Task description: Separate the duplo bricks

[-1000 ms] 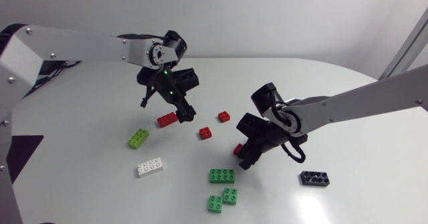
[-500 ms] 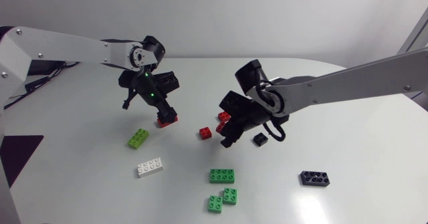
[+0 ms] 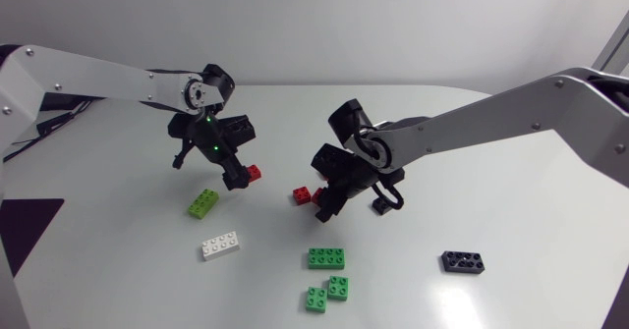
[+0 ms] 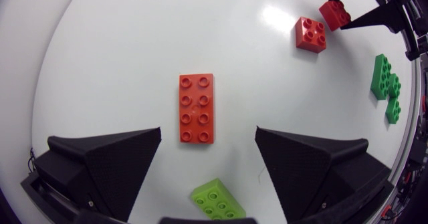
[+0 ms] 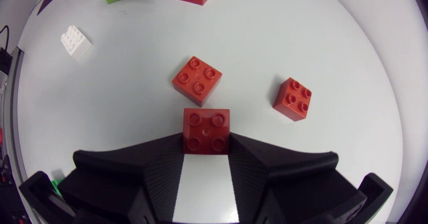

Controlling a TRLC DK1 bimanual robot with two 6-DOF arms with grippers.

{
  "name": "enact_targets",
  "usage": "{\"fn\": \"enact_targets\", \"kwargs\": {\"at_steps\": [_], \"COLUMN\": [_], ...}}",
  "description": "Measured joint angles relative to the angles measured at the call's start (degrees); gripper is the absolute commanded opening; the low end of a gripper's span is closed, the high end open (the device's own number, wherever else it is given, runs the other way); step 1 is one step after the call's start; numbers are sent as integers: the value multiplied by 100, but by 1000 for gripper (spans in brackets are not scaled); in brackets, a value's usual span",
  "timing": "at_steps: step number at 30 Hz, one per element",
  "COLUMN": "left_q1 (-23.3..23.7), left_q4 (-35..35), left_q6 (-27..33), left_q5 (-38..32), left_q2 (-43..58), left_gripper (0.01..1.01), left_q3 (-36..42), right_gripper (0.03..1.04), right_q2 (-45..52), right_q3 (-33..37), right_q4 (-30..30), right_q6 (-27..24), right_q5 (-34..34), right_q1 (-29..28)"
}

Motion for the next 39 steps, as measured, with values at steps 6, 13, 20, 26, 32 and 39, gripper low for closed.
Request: {"fn": "enact_targets", "kwargs": {"at_steps": [6, 13, 20, 26, 32, 39], "left_q1": [-33, -35, -35, -37, -133, -487], "left_q4": [144, 151, 151, 129, 129, 120], "left_q6": [7, 90, 107, 107, 120, 127], "left_q5": [-48, -68, -96, -92, -109, -109], "left_q2": [245, 557, 752, 863, 911, 1054], "left_gripper": [980, 974, 856, 359, 200, 198], "left_q3": [24, 203, 496, 656, 752, 1202], "right_gripper": [500, 941, 993, 993, 993, 993], "right_q2": [11, 11, -50, -459, -879, -955], "right_q3": [-7, -70, -146, -205, -210, -243], "right_q4": [0, -85, -151, -282, -282, -273], "right_q6": [-2, -2, -2, -7, -50, -70], "right_q5": [63, 66, 63, 20, -92, -133], "right_q1": [0, 0, -17, -181, -586, -807]}}
